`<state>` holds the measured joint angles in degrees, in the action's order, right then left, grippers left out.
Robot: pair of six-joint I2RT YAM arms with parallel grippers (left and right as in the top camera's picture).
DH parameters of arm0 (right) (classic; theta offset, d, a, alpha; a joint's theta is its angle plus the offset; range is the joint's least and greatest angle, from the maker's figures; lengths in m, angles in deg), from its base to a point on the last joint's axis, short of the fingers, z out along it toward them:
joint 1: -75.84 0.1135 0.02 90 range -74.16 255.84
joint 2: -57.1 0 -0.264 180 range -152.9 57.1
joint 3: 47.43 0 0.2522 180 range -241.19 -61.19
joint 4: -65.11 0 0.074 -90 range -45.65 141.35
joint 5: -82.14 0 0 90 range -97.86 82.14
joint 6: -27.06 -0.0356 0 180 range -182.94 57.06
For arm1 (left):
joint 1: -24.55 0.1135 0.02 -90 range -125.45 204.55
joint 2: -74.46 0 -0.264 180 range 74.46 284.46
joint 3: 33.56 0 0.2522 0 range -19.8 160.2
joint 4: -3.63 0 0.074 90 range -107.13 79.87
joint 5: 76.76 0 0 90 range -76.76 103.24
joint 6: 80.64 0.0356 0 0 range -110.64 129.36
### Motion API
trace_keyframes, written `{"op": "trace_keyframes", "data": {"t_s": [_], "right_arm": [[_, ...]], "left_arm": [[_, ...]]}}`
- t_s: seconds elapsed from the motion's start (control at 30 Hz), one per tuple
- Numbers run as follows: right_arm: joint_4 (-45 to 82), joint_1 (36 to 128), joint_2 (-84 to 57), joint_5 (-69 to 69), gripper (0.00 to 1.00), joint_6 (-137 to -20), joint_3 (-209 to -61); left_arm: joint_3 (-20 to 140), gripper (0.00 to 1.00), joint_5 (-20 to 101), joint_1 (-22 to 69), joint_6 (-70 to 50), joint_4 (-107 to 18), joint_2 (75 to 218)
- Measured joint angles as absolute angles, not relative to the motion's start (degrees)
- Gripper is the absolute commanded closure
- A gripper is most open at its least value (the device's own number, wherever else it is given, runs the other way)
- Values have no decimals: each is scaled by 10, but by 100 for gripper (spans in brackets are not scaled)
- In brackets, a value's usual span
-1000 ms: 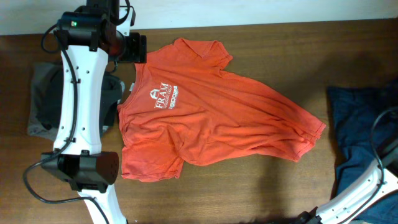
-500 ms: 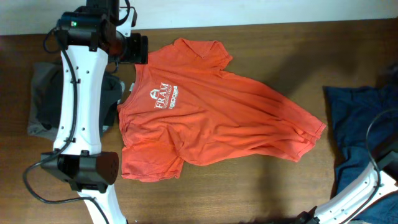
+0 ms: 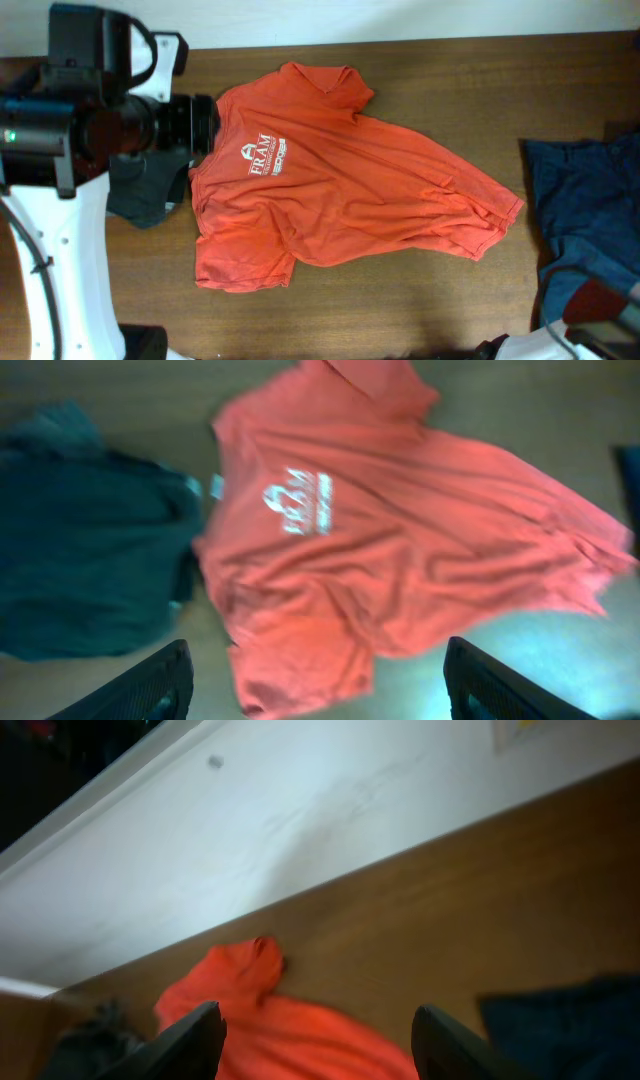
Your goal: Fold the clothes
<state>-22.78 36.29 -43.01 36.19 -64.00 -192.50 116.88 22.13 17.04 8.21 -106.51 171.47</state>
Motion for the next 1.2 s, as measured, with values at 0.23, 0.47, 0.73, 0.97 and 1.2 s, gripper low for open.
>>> {"op": "trace_keyframes", "data": {"t_s": [0.23, 0.47, 0.73, 0.97, 1.2], "right_arm": [[-296, 411, -413, 337, 36, -640, -1925], [-310, 549, -430, 191, 30, -640, -1897], [-178, 639, -542, 71, 30, -638, -1750], [-159, 606, -731, 47, 35, -561, -1713], [-164, 585, -777, 60, 44, -497, -1711]], "left_arm": [[922, 19, 235, 129, 76, -987, 1726], [705, 15, 223, 125, 54, -922, 1752], [609, 14, 223, 125, 52, -892, 1752], [609, 4, 223, 125, 50, -851, 1752], [609, 3, 226, 125, 50, -827, 1752]]}}
